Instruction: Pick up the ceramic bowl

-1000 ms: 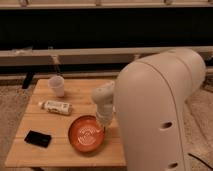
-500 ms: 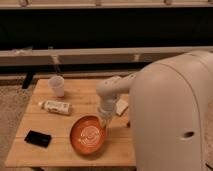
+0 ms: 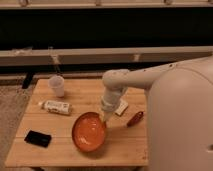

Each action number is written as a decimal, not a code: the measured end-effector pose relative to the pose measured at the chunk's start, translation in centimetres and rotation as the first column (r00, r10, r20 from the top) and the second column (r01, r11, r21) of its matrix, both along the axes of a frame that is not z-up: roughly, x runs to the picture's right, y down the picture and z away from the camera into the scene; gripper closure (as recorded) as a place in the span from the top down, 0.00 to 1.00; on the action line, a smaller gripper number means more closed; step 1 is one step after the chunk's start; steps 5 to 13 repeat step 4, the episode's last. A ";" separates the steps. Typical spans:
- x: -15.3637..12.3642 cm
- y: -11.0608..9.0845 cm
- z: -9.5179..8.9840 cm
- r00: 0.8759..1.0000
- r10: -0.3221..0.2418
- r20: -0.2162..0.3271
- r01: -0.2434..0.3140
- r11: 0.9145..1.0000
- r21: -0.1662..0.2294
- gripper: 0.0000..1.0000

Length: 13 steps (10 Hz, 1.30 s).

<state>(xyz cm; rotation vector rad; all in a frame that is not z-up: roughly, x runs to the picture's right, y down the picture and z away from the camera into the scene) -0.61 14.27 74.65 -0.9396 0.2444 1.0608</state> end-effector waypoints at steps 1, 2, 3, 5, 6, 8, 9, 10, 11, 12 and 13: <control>0.3 -0.9 -0.7 1.000 0.006 0.023 -0.006 1.000 0.000 0.00; 0.2 -1.3 -1.1 0.999 0.001 0.043 -0.001 1.000 0.002 0.00; 0.0 -1.5 -1.1 0.998 -0.002 0.056 0.002 1.000 0.005 0.00; 0.0 -1.5 -1.2 0.998 -0.003 0.058 0.002 1.000 0.006 0.00; 0.0 -1.5 -1.2 0.998 -0.003 0.058 0.002 1.000 0.006 0.00; 0.0 -1.5 -1.2 0.998 -0.003 0.058 0.002 1.000 0.006 0.00; 0.0 -1.5 -1.2 0.998 -0.003 0.058 0.002 1.000 0.006 0.00; 0.0 -1.5 -1.2 0.998 -0.003 0.058 0.002 1.000 0.006 0.00; 0.0 -1.5 -1.2 0.998 -0.003 0.058 0.002 1.000 0.006 0.00; 0.0 -1.5 -1.2 0.998 -0.003 0.058 0.002 1.000 0.006 0.00; 0.0 -1.5 -1.2 0.998 -0.003 0.058 0.002 1.000 0.006 0.00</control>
